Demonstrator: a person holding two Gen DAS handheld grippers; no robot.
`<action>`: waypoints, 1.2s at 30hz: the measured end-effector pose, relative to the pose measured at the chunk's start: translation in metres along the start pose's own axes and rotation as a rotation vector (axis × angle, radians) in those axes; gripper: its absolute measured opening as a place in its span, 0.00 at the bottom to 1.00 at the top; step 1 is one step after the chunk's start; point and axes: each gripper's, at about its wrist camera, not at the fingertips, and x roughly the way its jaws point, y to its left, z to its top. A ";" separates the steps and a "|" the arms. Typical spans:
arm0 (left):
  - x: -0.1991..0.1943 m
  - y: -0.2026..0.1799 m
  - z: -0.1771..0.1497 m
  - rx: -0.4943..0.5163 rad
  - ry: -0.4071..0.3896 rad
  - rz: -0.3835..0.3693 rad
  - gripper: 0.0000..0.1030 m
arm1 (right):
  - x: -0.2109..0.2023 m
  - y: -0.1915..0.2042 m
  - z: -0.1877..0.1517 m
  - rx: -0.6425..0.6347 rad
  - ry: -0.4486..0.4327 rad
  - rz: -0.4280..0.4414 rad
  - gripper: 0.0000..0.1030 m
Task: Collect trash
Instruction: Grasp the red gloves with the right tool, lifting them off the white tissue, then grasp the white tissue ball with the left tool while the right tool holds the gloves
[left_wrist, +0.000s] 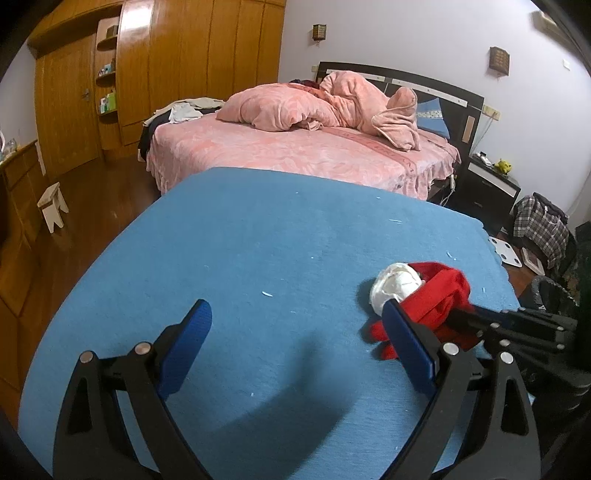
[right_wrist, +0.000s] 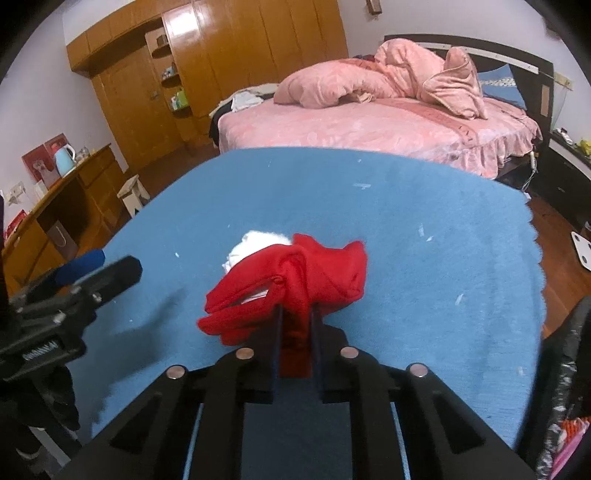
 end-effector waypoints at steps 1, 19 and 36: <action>0.000 -0.002 -0.001 0.001 -0.001 -0.003 0.88 | -0.002 -0.001 0.000 0.003 -0.005 -0.003 0.13; 0.039 -0.067 0.009 0.058 0.036 -0.116 0.88 | -0.037 -0.067 0.009 0.085 -0.060 -0.135 0.13; 0.091 -0.091 0.007 0.073 0.196 -0.143 0.56 | -0.039 -0.072 0.006 0.093 -0.062 -0.137 0.13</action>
